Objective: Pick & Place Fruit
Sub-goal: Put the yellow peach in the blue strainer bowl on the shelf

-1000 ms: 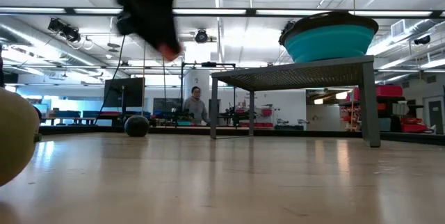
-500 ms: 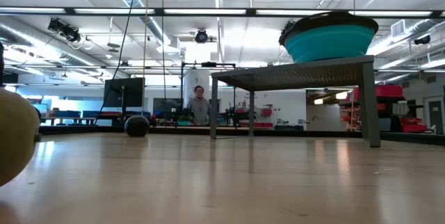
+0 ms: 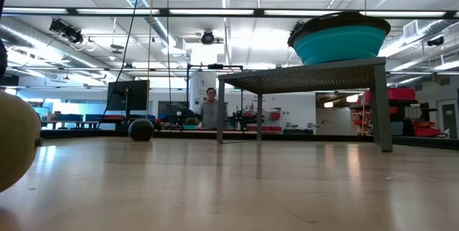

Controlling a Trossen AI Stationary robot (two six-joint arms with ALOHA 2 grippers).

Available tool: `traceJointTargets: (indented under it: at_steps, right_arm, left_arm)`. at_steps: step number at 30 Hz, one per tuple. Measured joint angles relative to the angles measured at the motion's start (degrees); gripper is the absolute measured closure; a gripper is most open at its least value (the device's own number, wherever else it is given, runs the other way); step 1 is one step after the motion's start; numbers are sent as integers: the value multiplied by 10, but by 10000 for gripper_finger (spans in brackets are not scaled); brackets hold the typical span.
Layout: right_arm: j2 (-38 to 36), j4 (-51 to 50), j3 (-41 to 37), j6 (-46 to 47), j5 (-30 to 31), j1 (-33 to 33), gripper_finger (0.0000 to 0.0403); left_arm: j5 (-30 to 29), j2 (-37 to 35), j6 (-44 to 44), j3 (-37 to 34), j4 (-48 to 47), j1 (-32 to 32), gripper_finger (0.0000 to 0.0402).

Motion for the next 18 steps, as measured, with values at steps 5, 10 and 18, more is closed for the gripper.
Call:
traceJointTargets:
  at_steps: [5, 10, 18]
  right_arm:
    - [0, 0, 0, 24, -48, -1, 170]
    - [13, 37, 0, 68, -127, -16, 168]
    - [76, 117, 0, 131, -168, -64, 154]
  left_arm:
    - [3, 0, 67, 0, 1, 8, 264]
    - [9, 0, 186, 0, 10, 4, 264]
    - [9, 0, 386, 0, 61, -16, 264]
